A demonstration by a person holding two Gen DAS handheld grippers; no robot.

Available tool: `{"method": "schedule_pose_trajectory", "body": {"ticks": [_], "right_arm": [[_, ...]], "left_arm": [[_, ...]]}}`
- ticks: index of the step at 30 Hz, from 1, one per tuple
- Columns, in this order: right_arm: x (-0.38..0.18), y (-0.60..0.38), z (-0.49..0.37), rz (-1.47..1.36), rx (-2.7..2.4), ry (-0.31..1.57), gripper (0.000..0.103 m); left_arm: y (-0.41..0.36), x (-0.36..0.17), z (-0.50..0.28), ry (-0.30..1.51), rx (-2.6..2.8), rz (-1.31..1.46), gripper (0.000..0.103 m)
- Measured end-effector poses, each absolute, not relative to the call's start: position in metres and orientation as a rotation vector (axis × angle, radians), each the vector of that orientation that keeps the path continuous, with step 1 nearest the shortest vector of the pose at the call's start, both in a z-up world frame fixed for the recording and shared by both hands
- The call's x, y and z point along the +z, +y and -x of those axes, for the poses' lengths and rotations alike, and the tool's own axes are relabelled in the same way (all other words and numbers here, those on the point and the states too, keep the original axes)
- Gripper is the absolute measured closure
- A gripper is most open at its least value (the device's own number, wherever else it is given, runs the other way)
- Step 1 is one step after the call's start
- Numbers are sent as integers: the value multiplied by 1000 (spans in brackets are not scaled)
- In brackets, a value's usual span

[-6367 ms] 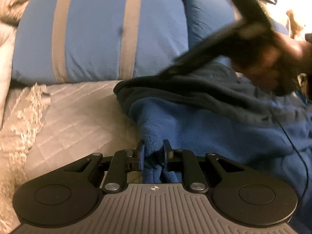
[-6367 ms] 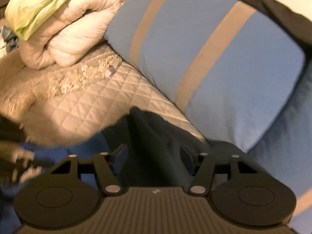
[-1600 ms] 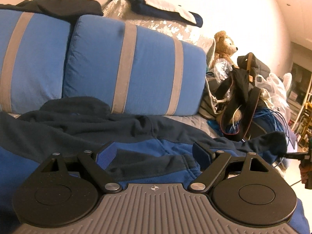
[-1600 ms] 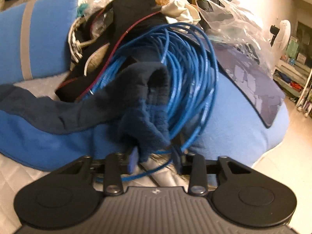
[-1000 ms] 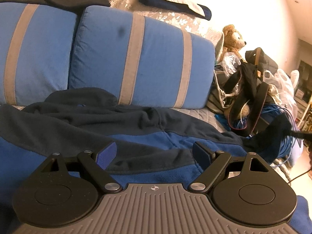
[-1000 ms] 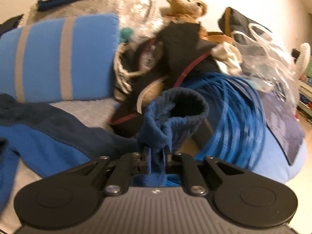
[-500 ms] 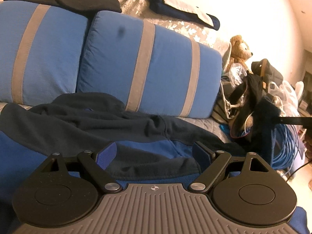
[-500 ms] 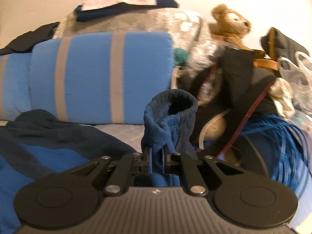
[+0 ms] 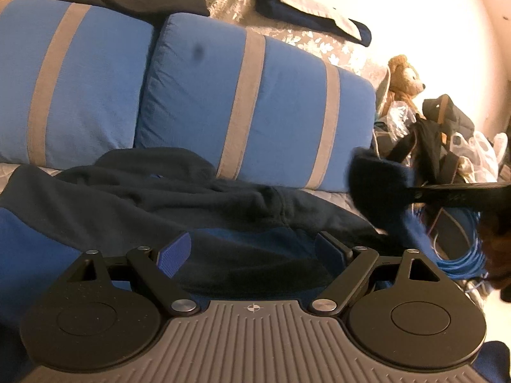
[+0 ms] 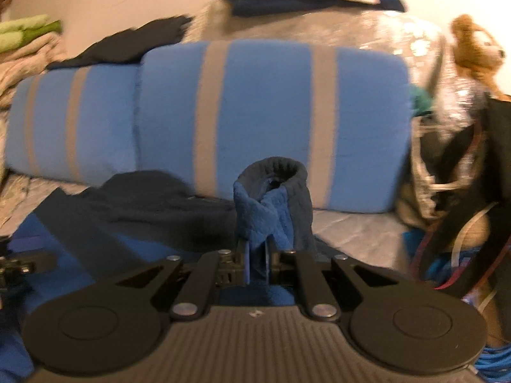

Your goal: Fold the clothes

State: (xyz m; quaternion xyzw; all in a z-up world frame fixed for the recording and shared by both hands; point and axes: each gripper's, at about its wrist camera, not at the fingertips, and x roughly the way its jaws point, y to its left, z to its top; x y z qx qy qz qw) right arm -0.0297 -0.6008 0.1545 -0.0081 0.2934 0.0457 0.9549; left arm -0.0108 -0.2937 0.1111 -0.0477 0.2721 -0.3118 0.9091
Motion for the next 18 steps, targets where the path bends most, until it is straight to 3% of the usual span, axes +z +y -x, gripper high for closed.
{"method": "schedule_pose_trajectory", "body": {"ticks": [11,12,13,16,18], "right_arm": [[110,-529,21,163,324,713,91],[106,-525,22,187,349,727,84],[103,-520,25,227,367,730,66],[95,-512,36,368,410,710,47],[90,-510,42,449,432,707,43]], "left_arm": [[-286,112,8,541,-607,162,17],[-285,111,6,551,-617,169,17],[-285,111,5,559,-625,175,17],[-285,110,4,566,-623,170,17],[-286,109,4,575,-637,169,17]]}}
